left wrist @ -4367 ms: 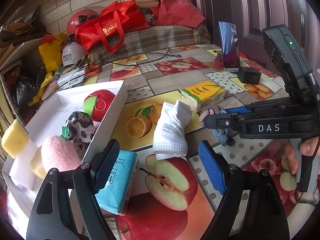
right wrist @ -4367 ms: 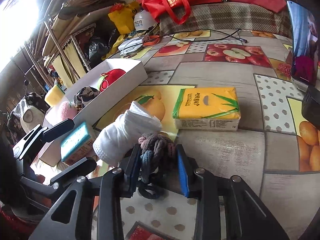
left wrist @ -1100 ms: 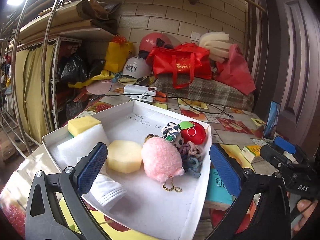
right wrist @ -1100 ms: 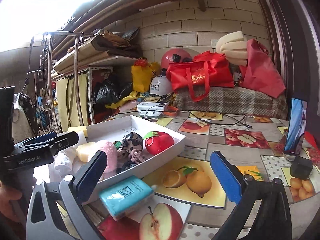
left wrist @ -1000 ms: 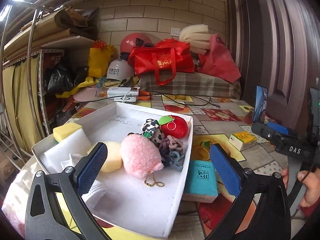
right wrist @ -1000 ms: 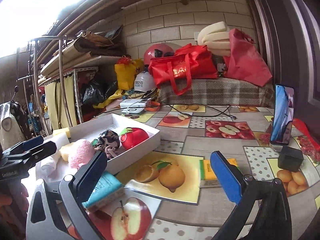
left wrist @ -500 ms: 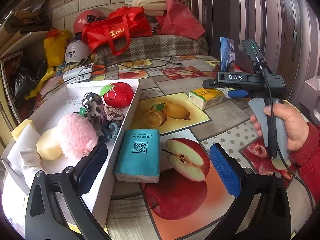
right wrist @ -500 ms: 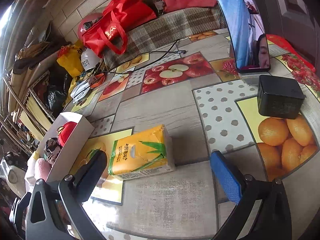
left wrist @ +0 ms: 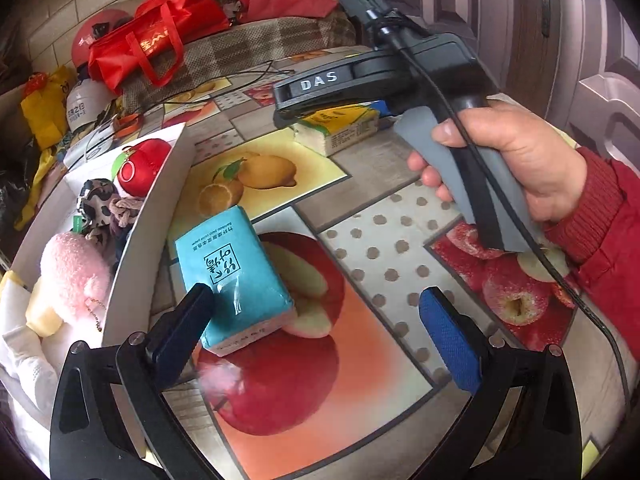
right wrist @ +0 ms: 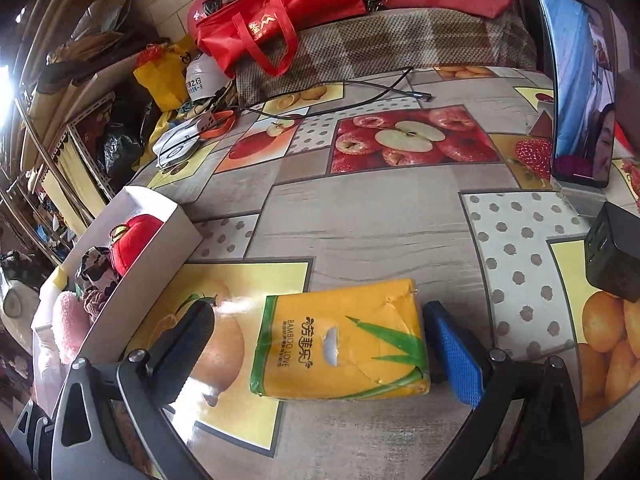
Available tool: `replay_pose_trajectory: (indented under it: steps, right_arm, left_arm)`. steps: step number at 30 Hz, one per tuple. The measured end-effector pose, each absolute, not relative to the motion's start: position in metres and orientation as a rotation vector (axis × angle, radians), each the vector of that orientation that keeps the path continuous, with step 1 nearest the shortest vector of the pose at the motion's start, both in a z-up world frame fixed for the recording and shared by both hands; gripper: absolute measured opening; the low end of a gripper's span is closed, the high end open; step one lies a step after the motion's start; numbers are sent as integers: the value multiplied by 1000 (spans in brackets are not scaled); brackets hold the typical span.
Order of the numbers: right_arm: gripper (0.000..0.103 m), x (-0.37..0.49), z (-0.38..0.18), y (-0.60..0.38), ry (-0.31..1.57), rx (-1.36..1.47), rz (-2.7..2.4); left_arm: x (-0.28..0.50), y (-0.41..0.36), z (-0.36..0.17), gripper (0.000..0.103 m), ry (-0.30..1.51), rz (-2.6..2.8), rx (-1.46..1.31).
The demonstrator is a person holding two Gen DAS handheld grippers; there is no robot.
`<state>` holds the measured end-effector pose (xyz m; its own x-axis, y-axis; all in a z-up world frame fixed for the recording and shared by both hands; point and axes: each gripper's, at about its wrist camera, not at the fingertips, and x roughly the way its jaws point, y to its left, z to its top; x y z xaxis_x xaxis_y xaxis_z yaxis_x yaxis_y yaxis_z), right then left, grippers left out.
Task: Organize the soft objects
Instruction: 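Grasp the teal tissue pack with the left gripper while the right gripper grasps the yellow tissue pack, then carry the teal tissue pack into the white box and release while the right gripper drops the yellow pack there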
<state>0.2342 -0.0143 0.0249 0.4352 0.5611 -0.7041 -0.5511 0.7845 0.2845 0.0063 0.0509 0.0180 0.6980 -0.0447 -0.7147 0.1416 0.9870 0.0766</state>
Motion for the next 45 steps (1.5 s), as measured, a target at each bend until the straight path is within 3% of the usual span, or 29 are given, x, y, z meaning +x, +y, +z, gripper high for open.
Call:
replay_pose_trajectory:
  steps: [5, 10, 15, 20, 21, 22, 29, 37, 45]
  right_arm:
    - [103, 234, 26, -17, 878, 34, 691]
    - [103, 232, 27, -16, 867, 19, 700]
    - [103, 226, 27, -1, 866, -73, 698]
    - [99, 219, 23, 11, 881, -173, 685]
    - [80, 217, 25, 11, 869, -179, 679]
    - [72, 216, 25, 10, 859, -179, 683]
    - [72, 209, 36, -1, 786, -126, 692]
    - [72, 178, 62, -13, 557, -87, 676]
    - [73, 123, 74, -17, 405, -61, 715]
  left_arm:
    - [-14, 52, 42, 102, 621, 38, 107]
    - [18, 84, 27, 102, 753, 117, -42]
    - [41, 68, 16, 100, 819, 179, 39]
    - [47, 74, 8, 74, 864, 186, 9]
    - [46, 75, 9, 64, 859, 186, 4]
    - [45, 75, 10, 50, 850, 185, 1]
    - [15, 71, 33, 50, 653, 183, 1]
    - [-15, 73, 54, 50, 455, 232, 11]
    - [-52, 129, 61, 50, 331, 380, -4]
